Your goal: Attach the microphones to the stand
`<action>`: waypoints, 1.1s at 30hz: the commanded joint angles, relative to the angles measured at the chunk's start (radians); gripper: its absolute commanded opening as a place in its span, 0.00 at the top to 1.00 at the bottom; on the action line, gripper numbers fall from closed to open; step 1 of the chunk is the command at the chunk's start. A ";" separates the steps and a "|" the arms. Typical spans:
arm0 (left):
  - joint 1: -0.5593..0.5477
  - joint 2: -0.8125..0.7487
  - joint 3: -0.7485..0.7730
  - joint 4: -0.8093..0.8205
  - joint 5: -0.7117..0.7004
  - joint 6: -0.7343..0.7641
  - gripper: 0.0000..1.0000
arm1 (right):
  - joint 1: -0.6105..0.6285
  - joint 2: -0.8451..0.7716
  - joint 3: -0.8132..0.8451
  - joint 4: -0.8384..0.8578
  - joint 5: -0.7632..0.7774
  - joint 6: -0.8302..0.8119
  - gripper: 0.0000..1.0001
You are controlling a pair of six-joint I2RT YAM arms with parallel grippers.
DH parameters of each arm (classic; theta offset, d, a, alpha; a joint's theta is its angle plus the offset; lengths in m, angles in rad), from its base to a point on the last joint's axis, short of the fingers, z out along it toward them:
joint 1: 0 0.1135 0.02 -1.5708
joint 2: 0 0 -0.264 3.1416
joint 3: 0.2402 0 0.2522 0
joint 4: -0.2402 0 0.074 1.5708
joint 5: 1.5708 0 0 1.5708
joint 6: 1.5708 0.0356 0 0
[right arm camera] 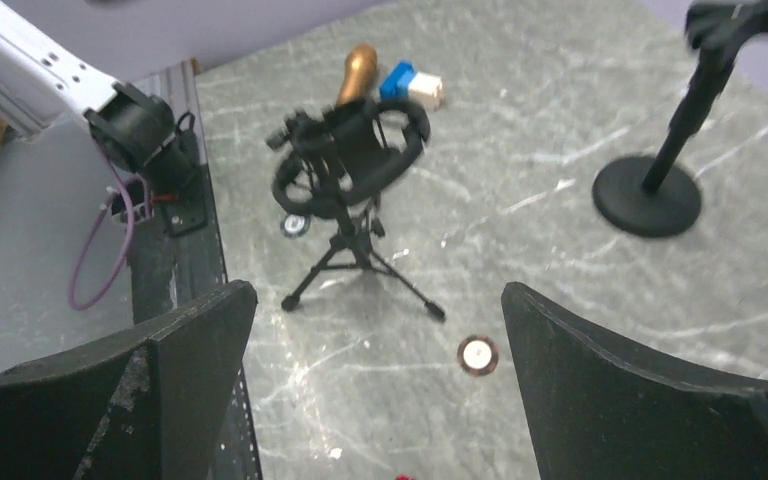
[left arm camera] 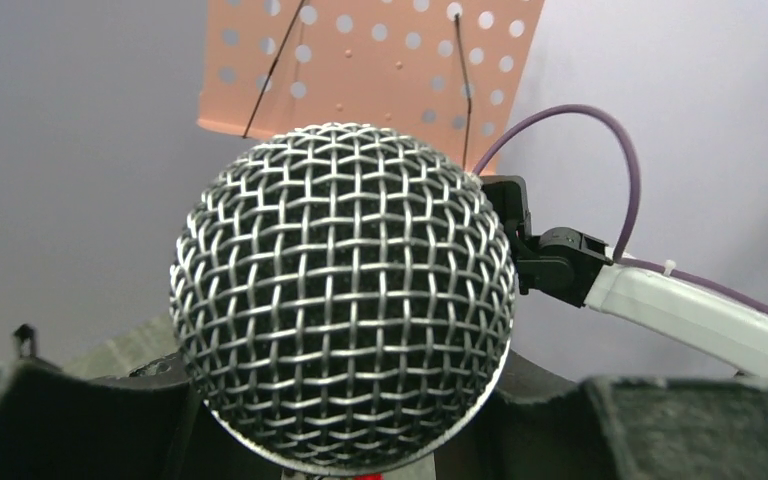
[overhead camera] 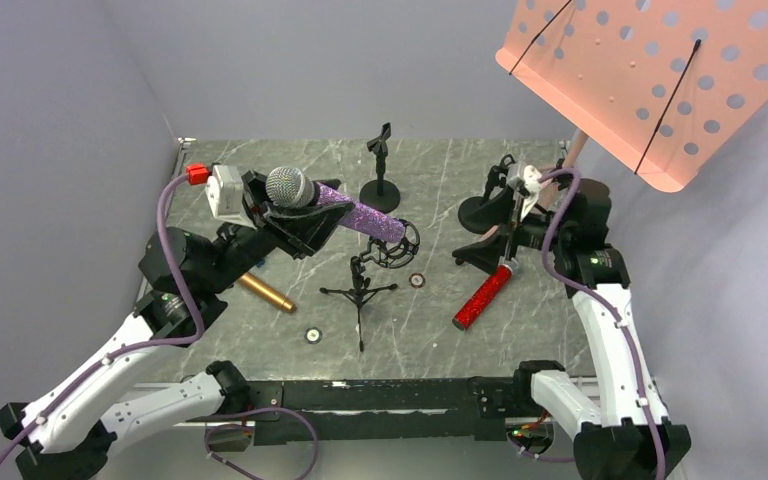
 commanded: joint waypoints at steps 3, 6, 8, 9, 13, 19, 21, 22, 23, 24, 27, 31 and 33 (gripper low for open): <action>0.003 0.024 0.109 -0.208 -0.053 0.158 1.00 | -0.032 -0.006 -0.173 0.036 -0.065 -0.234 0.00; 0.003 0.055 0.138 -0.234 -0.050 0.205 1.00 | -0.034 -0.023 -0.260 0.019 -0.132 -0.345 0.00; 0.002 0.074 0.148 -0.239 -0.039 0.236 1.00 | -0.041 -0.033 -0.302 0.003 -0.151 -0.406 0.00; 0.003 0.084 0.153 -0.239 -0.038 0.247 1.00 | -0.042 -0.037 -0.305 -0.025 -0.139 -0.441 0.00; 0.002 0.128 0.171 -0.248 -0.029 0.270 1.00 | -0.044 -0.033 -0.308 -0.041 -0.146 -0.449 0.00; 0.003 0.156 0.170 -0.217 -0.013 0.261 1.00 | -0.045 -0.038 -0.310 -0.042 -0.139 -0.449 0.00; 0.002 0.165 0.173 -0.217 -0.008 0.261 1.00 | -0.048 -0.038 -0.311 -0.040 -0.140 -0.443 0.00; 0.003 0.170 0.175 -0.219 -0.008 0.263 1.00 | -0.050 -0.039 -0.312 -0.038 -0.142 -0.440 0.00; 0.002 0.172 0.175 -0.221 -0.011 0.267 1.00 | -0.052 -0.037 -0.312 -0.033 -0.146 -0.432 0.00; 0.002 0.173 0.172 -0.219 -0.014 0.271 1.00 | -0.055 -0.037 -0.313 -0.030 -0.150 -0.427 0.00; 0.002 0.169 0.158 -0.205 -0.020 0.270 1.00 | -0.062 -0.038 -0.316 -0.022 -0.159 -0.417 0.00; 0.003 0.163 0.143 -0.189 -0.009 0.259 1.00 | -0.067 -0.037 -0.318 -0.020 -0.163 -0.414 0.00; 0.002 0.160 0.134 -0.179 -0.004 0.250 1.00 | -0.067 -0.036 -0.318 -0.018 -0.163 -0.413 0.00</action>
